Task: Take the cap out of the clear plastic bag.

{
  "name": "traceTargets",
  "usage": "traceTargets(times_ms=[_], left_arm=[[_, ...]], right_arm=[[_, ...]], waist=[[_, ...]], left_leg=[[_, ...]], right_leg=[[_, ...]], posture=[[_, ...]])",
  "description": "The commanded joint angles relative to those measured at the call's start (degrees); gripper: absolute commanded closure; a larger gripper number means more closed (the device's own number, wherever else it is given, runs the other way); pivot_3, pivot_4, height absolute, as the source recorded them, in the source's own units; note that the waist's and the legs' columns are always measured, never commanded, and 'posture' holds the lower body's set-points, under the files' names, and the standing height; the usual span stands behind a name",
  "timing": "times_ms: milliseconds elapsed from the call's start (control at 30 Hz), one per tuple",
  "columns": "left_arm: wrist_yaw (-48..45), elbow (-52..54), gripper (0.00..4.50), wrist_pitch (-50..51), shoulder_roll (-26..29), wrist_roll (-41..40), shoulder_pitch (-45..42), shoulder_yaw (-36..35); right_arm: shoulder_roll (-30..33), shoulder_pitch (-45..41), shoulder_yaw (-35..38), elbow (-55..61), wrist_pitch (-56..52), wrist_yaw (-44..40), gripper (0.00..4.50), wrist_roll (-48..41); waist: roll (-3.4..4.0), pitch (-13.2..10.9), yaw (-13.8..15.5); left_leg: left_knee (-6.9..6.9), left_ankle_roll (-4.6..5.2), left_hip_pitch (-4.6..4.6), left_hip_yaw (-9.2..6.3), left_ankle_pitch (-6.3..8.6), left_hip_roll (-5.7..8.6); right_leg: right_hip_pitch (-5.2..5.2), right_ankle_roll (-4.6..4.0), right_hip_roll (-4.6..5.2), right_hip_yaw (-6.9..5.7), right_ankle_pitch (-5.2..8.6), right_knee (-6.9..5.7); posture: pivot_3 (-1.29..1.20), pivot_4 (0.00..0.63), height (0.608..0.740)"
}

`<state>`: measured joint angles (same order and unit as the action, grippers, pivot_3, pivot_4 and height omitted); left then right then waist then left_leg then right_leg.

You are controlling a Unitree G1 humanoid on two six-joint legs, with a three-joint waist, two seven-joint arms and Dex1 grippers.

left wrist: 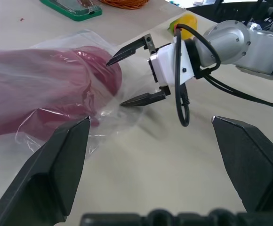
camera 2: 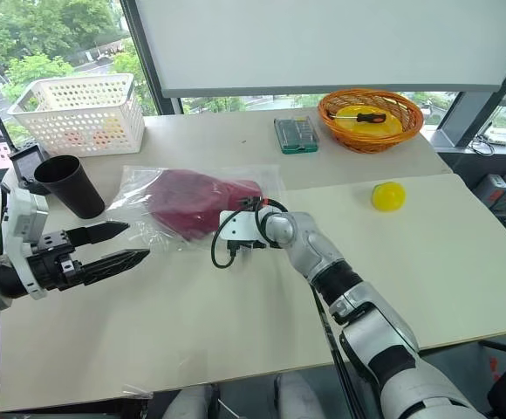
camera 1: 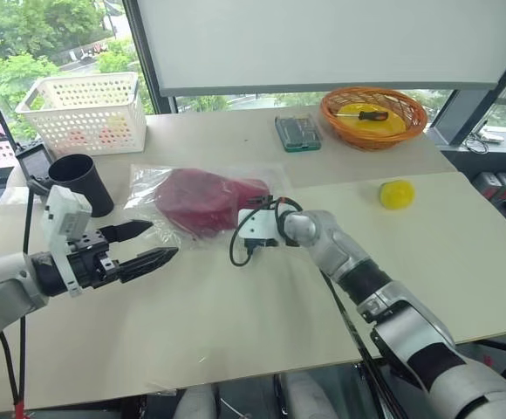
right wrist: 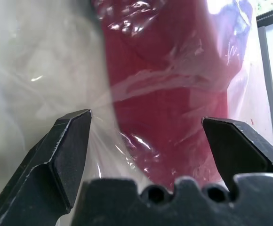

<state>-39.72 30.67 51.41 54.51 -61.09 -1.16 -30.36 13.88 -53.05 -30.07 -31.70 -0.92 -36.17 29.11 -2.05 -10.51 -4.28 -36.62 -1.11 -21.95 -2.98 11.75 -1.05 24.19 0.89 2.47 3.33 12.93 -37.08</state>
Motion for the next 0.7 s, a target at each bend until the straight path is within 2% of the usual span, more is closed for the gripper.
traceTargets(times_ms=[33,167,433,700], left_arm=[[0.2,0.9,0.08,0.0,0.4,-1.1,-0.5,-1.3],[0.3,1.0,0.08,-0.1,0.3,-1.1,-0.4,-1.2],[0.0,0.9,0.08,-0.3,0.2,-0.8,0.4,-1.9],[0.0,0.5,0.08,-0.9,-0.2,-0.2,0.1,-1.1]], right_arm=[[-3.7,-0.3,0.3,-6.6,-3.0,-5.7,0.00,-3.6],[-5.6,-1.1,2.2,-10.0,-6.9,-10.7,0.00,-6.3],[-4.4,-8.4,16.9,-10.3,-17.4,-13.9,0.00,-19.2],[-0.2,-21.2,28.2,-32.4,-20.1,-5.1,0.00,-25.8]], waist=[[-0.09,0.1,-0.1],[-0.24,0.2,-0.5],[-0.27,0.2,-1.2],[-0.21,0.1,-1.2]], left_leg=[[0.00,0.00,0.06,0.01,0.00,-0.01],[0.03,0.00,0.21,0.03,0.01,-0.04],[0.15,0.00,0.05,0.03,0.01,-0.03],[0.25,0.00,-0.14,0.03,0.01,0.01]], right_leg=[[-0.04,0.06,-0.02,0.01,0.04,0.00],[-0.13,0.16,-0.04,0.04,0.10,-0.02],[0.05,0.14,-0.03,0.07,0.09,-0.01],[0.20,-0.19,-0.01,0.05,-0.11,0.09]], posture=[[0.00,0.150,0.736],[0.00,0.150,0.736],[0.00,0.150,0.736],[0.00,0.150,0.736]])
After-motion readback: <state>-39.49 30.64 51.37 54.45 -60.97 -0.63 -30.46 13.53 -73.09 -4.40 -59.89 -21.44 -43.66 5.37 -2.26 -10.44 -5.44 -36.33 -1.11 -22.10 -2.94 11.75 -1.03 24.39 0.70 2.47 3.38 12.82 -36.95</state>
